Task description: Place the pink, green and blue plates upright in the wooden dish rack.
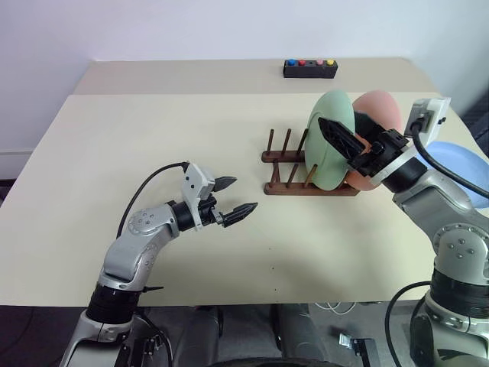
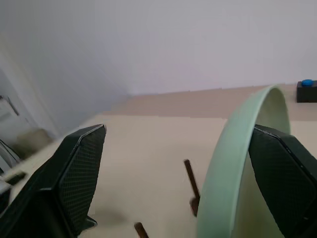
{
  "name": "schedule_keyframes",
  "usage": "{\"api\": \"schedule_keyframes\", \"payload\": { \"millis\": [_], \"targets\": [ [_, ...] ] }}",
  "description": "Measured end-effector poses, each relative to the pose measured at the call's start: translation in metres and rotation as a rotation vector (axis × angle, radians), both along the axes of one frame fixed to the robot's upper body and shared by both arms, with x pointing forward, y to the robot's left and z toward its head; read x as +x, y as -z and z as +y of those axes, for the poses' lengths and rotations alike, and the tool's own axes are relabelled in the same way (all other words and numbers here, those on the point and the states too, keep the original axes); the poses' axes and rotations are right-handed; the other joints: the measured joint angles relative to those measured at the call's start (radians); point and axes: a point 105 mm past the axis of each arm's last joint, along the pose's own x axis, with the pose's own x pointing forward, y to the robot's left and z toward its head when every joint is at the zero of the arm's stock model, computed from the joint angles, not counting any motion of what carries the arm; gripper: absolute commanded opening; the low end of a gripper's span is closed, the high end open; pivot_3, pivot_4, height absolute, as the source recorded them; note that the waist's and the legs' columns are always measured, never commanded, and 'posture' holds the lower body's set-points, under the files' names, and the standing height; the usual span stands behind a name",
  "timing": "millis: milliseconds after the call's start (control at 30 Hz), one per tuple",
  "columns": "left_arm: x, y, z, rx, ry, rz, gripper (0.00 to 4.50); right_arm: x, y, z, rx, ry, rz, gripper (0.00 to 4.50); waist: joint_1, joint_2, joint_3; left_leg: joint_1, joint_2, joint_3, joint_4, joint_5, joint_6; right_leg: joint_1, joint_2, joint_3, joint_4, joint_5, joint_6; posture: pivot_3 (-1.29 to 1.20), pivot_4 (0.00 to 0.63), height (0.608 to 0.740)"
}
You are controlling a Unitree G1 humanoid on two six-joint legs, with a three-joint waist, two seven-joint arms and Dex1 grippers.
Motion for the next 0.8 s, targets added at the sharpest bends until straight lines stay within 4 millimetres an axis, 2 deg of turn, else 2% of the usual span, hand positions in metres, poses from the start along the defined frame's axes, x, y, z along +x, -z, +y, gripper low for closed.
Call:
{"api": "schedule_keyframes", "payload": {
  "millis": [433,633,800],
  "targets": [
    [-0.001,0.001,-0.003,-0.004,0.011,0.003,4.50,-0.005,-0.008,-0.003,-0.218,0.025,-0.087,4.47,0.001,0.000,0.000,0.000,0.000,0.000,0.000,0.000,0.000,0.000,0.000,0.000,0.000,0.000,0.000,0.00,0.150,0.740],
    [-0.002,0.001,-0.004,-0.006,0.021,0.005,4.50,-0.024,-0.037,-0.001,-0.275,0.007,-0.226,4.47,0.001,0.001,0.000,0.000,0.000,0.000,0.000,0.000,0.000,0.000,0.000,0.000,-0.001,0.000,0.000,0.00,0.150,0.740],
    [-0.002,0.001,-0.008,-0.013,0.037,0.009,4.50,-0.022,-0.031,-0.002,-0.300,0.028,-0.216,4.47,0.003,0.001,0.000,0.000,0.000,0.000,0.000,0.000,0.000,0.000,0.000,0.000,-0.001,0.000,0.000,0.00,0.150,0.740]
  ]
}}
